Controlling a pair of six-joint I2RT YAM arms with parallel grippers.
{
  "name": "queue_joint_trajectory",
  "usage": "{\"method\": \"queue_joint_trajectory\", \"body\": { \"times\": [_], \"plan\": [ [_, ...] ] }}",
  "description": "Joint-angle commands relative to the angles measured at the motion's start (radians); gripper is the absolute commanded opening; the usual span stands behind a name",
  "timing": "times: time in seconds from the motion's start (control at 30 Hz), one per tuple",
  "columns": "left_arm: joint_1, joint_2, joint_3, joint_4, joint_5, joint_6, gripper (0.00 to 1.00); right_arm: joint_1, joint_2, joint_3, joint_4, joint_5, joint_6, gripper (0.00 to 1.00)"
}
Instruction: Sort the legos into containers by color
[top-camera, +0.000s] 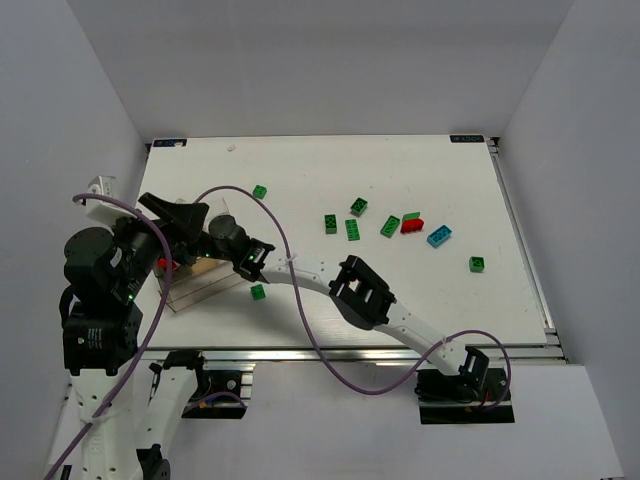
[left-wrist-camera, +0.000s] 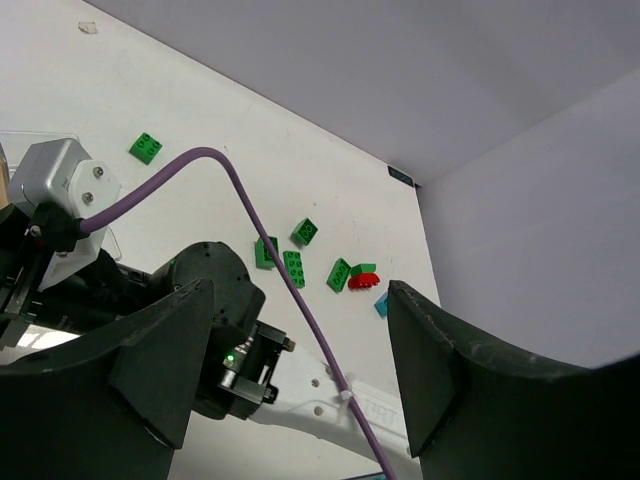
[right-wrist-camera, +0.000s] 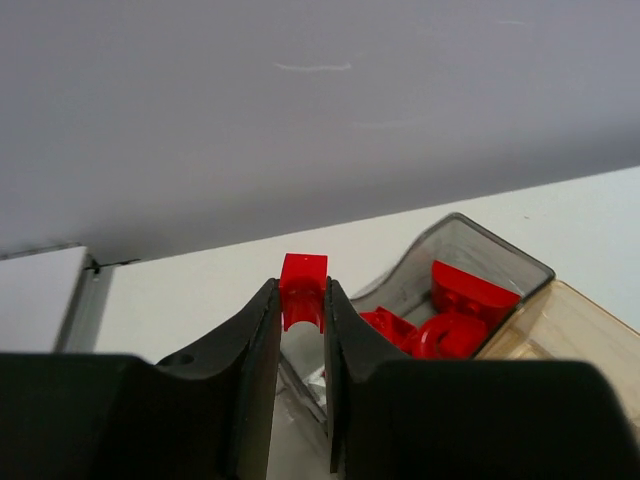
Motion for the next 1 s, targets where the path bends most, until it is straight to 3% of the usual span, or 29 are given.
{"method": "queue_joint_trajectory", "body": {
  "times": [0.0,0.3,0.4,0.57,0.67,0.9,0.97],
  "plan": [
    [-0.004,-0.012,0.036,-0.035,0.011,0.017,0.80,-0.002,0.030,0.052,0.091,0.092,-0.043,0.00],
    [-0.004,0.000,0.052,-0.056,0.025,0.025,0.80,0.007,0.064,0.040,0.103,0.126,-0.095,0.01],
    [-0.004,-0.003,0.053,-0.061,0.023,0.023,0.81,0.007,0.065,0.030,0.102,0.117,-0.101,0.12],
    [-0.004,-0.007,0.049,-0.062,0.020,0.019,0.81,0.009,0.064,0.015,0.095,0.091,-0.115,0.41],
    [-0.004,-0.011,0.044,-0.059,0.019,0.011,0.81,0.009,0.061,0.010,0.091,0.078,-0.121,0.48],
    [0.005,-0.001,0.046,-0.019,0.046,-0.003,0.80,-0.011,0.001,0.024,0.082,0.061,-0.121,0.52],
    [0.005,0.009,0.047,0.004,0.080,-0.008,0.73,-0.030,-0.055,-0.034,0.086,0.074,-0.115,0.48]
  ]
}}
